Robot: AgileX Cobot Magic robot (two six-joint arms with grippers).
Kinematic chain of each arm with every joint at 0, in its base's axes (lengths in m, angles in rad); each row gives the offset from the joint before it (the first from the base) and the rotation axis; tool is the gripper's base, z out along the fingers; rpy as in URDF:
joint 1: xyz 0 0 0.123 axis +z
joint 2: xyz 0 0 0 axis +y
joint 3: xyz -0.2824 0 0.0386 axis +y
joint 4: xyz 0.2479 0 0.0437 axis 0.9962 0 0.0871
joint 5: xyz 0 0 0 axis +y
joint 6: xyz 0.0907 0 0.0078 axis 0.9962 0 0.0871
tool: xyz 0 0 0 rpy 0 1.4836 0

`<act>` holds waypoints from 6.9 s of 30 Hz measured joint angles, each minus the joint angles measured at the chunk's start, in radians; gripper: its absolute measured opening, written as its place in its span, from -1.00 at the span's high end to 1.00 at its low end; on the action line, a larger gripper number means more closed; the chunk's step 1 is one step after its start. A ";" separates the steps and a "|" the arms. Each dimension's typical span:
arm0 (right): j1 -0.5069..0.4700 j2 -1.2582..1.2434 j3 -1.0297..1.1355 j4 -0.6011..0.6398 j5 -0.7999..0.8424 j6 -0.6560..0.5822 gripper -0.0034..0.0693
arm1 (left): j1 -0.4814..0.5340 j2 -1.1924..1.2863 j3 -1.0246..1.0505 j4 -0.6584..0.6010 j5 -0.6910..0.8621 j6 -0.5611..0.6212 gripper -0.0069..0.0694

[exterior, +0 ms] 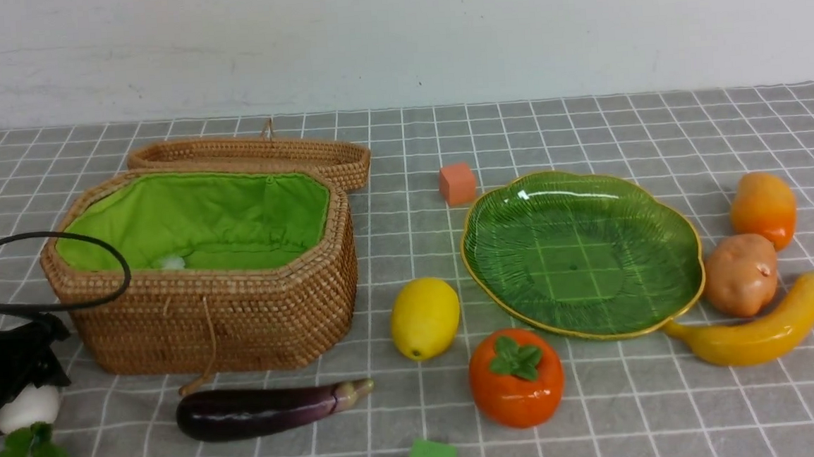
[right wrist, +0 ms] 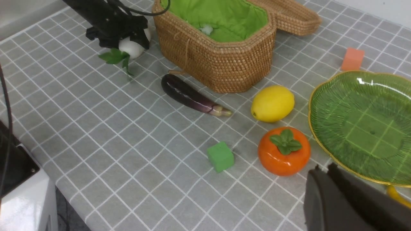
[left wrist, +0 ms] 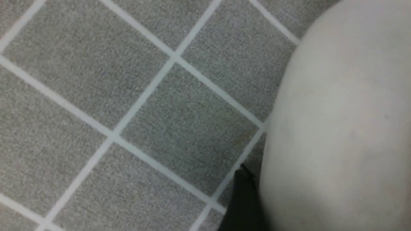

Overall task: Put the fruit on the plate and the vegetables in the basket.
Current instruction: Take a daikon with your left arm and place it on the basket on the left, then use the left arm to grab an eggplant and put it into the left basket, then grab a lemon with your left arm and place it on the plate on the right

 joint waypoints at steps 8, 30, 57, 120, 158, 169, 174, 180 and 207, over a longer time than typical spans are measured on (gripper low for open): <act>0.000 0.000 0.000 0.006 -0.002 0.000 0.86 | 0.000 -0.086 0.000 0.041 0.108 0.000 -0.44; 0.000 0.000 -0.020 -0.082 -0.002 0.012 0.82 | -0.493 -0.288 -0.460 0.301 0.516 0.902 -0.44; 0.000 0.000 -0.020 -0.116 0.058 0.044 0.77 | -0.521 -0.180 -0.579 0.352 0.492 0.765 -0.46; 0.000 0.000 -0.020 -0.054 0.112 0.049 0.67 | -0.969 -0.230 -0.011 0.859 0.338 0.316 -0.17; 0.000 -0.069 -0.026 -0.202 0.178 0.176 0.62 | -0.945 -0.228 -0.390 0.482 0.525 -0.086 0.60; 0.000 -0.190 -0.033 -0.208 0.178 0.204 0.62 | -1.105 0.140 -0.729 0.561 0.687 -0.181 -0.14; 0.000 -0.204 -0.018 -0.196 0.178 0.210 0.61 | -1.100 0.294 -0.866 0.698 0.693 -0.189 -0.81; 0.000 -0.208 0.016 -0.151 0.178 0.226 0.61 | -1.089 0.397 -0.921 0.807 0.660 -0.200 -0.88; 0.000 -0.210 0.024 -0.170 0.178 0.232 0.61 | -1.008 0.485 -0.946 0.737 0.629 -0.259 -0.57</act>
